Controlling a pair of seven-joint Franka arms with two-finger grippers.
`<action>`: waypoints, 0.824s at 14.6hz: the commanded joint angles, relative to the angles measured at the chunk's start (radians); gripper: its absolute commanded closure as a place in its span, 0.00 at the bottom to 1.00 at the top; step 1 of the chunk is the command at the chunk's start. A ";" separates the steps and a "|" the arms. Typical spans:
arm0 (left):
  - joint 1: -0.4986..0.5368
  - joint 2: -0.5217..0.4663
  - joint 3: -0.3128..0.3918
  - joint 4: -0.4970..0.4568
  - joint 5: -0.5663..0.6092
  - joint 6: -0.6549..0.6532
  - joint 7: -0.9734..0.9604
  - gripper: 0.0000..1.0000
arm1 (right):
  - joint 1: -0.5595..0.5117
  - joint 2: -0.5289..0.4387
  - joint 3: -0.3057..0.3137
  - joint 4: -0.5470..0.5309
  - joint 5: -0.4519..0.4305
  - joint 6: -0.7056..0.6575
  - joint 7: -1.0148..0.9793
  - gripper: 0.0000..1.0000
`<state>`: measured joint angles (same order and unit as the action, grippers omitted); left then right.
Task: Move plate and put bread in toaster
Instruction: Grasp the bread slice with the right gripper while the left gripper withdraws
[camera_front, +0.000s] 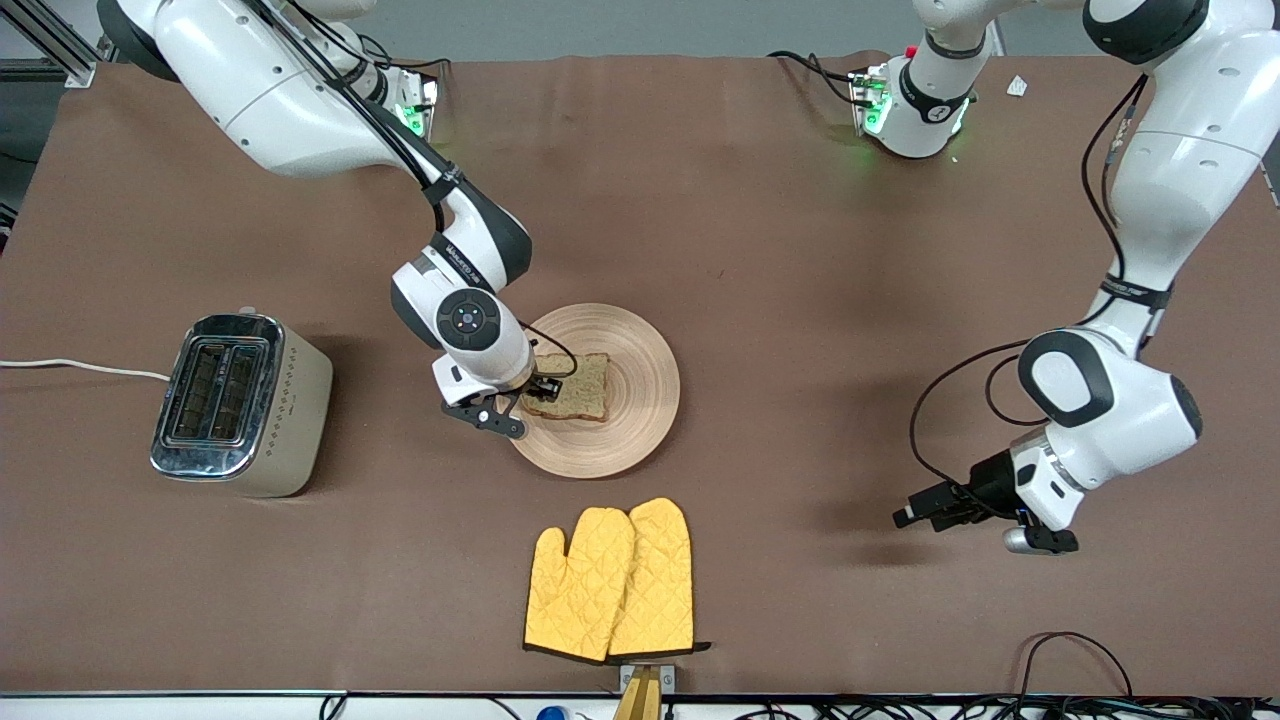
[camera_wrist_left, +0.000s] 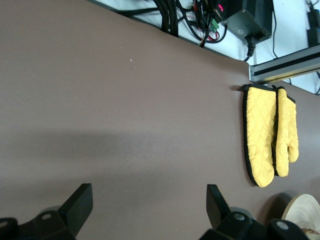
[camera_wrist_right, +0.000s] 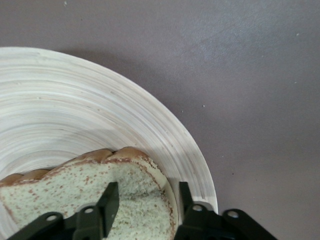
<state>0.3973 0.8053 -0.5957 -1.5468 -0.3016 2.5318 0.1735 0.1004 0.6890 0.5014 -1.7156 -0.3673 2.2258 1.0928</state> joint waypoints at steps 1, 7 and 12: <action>-0.006 -0.051 0.005 0.046 0.183 -0.112 -0.200 0.00 | 0.004 0.024 0.011 0.016 -0.041 0.000 0.048 0.52; -0.012 -0.173 0.004 0.083 0.421 -0.330 -0.433 0.00 | 0.005 0.032 0.012 0.021 -0.056 -0.005 0.035 0.99; -0.009 -0.337 0.002 0.083 0.585 -0.602 -0.497 0.00 | 0.004 0.026 0.037 0.131 -0.055 -0.151 0.016 1.00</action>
<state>0.3920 0.5565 -0.6006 -1.4446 0.2280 2.0211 -0.2897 0.1079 0.7032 0.5155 -1.6652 -0.3976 2.1726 1.1100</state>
